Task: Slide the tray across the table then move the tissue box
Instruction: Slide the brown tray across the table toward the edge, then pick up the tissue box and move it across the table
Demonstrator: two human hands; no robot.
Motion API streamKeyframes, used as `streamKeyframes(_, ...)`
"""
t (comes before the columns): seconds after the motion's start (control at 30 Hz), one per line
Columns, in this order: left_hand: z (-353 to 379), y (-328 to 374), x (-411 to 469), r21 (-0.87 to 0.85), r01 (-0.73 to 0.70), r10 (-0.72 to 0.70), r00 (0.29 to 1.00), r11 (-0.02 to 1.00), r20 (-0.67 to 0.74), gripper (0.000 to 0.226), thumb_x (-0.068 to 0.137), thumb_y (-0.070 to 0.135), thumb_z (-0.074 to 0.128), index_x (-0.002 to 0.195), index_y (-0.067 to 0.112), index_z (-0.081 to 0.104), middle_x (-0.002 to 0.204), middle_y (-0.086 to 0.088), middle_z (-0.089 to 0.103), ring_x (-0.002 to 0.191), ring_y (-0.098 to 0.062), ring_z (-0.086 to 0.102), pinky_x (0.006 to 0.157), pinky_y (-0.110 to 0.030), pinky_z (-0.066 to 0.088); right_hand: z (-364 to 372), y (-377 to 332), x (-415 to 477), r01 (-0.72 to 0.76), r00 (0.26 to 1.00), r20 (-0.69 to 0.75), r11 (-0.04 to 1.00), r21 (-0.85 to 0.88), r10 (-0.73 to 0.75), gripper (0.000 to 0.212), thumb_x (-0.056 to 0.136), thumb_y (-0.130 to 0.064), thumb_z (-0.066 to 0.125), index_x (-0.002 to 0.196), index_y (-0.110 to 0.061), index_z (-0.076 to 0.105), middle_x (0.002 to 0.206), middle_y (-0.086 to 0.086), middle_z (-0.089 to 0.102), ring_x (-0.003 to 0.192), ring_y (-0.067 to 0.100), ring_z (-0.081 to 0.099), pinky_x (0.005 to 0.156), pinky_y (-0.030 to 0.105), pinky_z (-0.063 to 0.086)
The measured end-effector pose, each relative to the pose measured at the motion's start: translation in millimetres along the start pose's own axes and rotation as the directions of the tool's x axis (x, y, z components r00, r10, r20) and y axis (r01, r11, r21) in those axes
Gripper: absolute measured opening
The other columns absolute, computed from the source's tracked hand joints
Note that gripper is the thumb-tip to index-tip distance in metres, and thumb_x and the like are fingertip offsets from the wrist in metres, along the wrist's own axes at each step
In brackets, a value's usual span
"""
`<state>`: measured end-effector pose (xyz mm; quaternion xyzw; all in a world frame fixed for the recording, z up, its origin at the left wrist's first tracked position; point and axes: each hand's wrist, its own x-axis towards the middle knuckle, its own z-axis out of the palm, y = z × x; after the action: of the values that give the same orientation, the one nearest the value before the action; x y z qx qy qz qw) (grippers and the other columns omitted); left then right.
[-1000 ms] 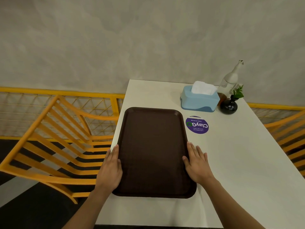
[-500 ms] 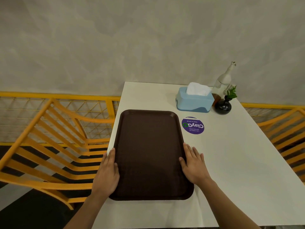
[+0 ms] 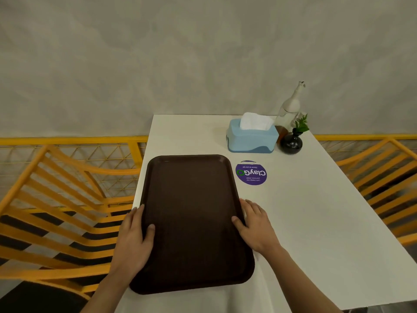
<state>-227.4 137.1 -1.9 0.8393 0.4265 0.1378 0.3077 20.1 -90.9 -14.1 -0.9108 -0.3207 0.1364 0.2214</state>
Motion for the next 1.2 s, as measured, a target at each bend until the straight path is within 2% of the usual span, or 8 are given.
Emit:
streamKeyframes(0.2, 10, 93, 51, -0.064, -0.245, 0.243, 0.969, 0.967, -0.041, 0.062, 0.098, 0.041, 0.051, 0.154, 0.03, 0.028, 0.159, 0.002, 0.03, 0.146, -0.02, 0.03, 0.115, -0.043, 0.034, -42, 11, 33, 0.024, 0.99, -0.139, 0.985, 0.171, 0.0, 0.063, 0.099, -0.048, 0.059, 0.153, -0.024, 0.037, 0.157, 0.001, 0.041, 0.145, 0.022, 0.034, 0.113, 0.039, 0.035)
streamKeyframes(0.37, 39, 178, 109, -0.113, -0.326, 0.324, 0.945, 0.938, -0.042, 0.069, 0.093, 0.051, 0.055, 0.153, 0.032, 0.027, 0.155, 0.004, 0.034, 0.142, -0.019, 0.038, 0.11, -0.04, 0.039, -97, 26, 90, 0.062, 0.965, -0.263, 0.976, 0.209, -0.005, 0.061, 0.096, -0.039, 0.067, 0.149, -0.022, 0.043, 0.15, 0.004, 0.049, 0.135, 0.022, 0.045, 0.1, 0.028, 0.04)
streamKeyframes(0.53, 86, 241, 162, -0.194, -0.28, 0.284, 0.959, 0.94, -0.009, 0.085, 0.086, 0.055, 0.065, 0.155, 0.027, 0.024, 0.155, 0.001, 0.035, 0.139, -0.019, 0.042, 0.102, -0.03, 0.038, -142, 50, 162, 0.093, 0.945, -0.327, 0.962, 0.256, -0.004, 0.061, 0.098, -0.042, 0.062, 0.151, -0.025, 0.038, 0.153, 0.001, 0.044, 0.137, 0.022, 0.044, 0.104, 0.031, 0.035)
streamKeyframes(0.7, 134, 275, 208, -0.224, -0.195, 0.211, 0.976, 0.955, 0.047, 0.103, 0.077, 0.057, 0.074, 0.157, 0.025, 0.018, 0.159, -0.003, 0.032, 0.143, -0.023, 0.037, 0.107, -0.039, 0.039, -154, 74, 221, 0.139, 0.942, -0.334, 0.932, 0.336, -0.02, 0.062, 0.093, -0.037, 0.069, 0.14, -0.044, 0.03, 0.13, -0.016, 0.04, 0.12, 0.004, 0.039, 0.102, 0.032, 0.036)
streamKeyframes(0.87, 171, 288, 243, -0.293, -0.095, 0.127, 0.988, 0.951, 0.091, 0.121, 0.07, 0.05, 0.085, 0.16, 0.02, 0.008, 0.164, -0.005, 0.024, 0.147, -0.026, 0.027, 0.114, -0.042, 0.03, -138, 93, 252, 0.109, 0.958, -0.287, 0.908, 0.405, 0.013, 0.075, 0.089, -0.04, 0.072, 0.147, -0.042, 0.023, 0.137, -0.016, 0.037, 0.124, 0.003, 0.035, 0.103, 0.03, 0.032)
streamKeyframes(0.97, 185, 288, 257, -0.32, -0.055, 0.094, 0.99, 0.946, 0.106, 0.127, 0.066, 0.044, 0.09, 0.16, 0.015, 0.009, 0.16, -0.009, 0.031, 0.144, -0.027, 0.031, 0.112, -0.04, 0.031, -127, 103, 259, 0.074, 0.965, -0.258, 0.886, 0.459, 0.053, 0.086, 0.09, -0.033, 0.075, 0.157, -0.022, 0.023, 0.154, 0.0, 0.039, 0.139, 0.019, 0.039, 0.113, 0.038, 0.036)
streamKeyframes(1.1, 195, 284, 266, -0.396, -0.006, 0.064, 0.989, 0.918, 0.134, 0.107, 0.067, 0.036, 0.091, 0.152, 0.02, 0.028, 0.136, 0.001, 0.052, 0.123, -0.02, 0.051, 0.091, -0.022, 0.045, -119, 111, 263, 0.049, 0.97, -0.228, 0.847, 0.529, 0.086, 0.08, 0.089, -0.028, 0.076, 0.154, -0.018, 0.031, 0.145, 0.004, 0.053, 0.133, 0.024, 0.051, 0.109, 0.045, 0.046)
streamKeyframes(1.2, 198, 284, 270, -0.415, 0.008, 0.054, 0.989, 0.91, 0.137, 0.086, 0.068, 0.03, 0.09, 0.14, 0.024, 0.043, 0.118, 0.01, 0.058, 0.108, -0.016, 0.058, 0.07, -0.011, 0.041, -116, 114, 267, 0.05, 0.971, -0.223, 0.834, 0.55, 0.09, 0.074, 0.089, -0.025, 0.076, 0.152, -0.02, 0.036, 0.14, 0.003, 0.057, 0.13, 0.025, 0.053, 0.106, 0.048, 0.049)
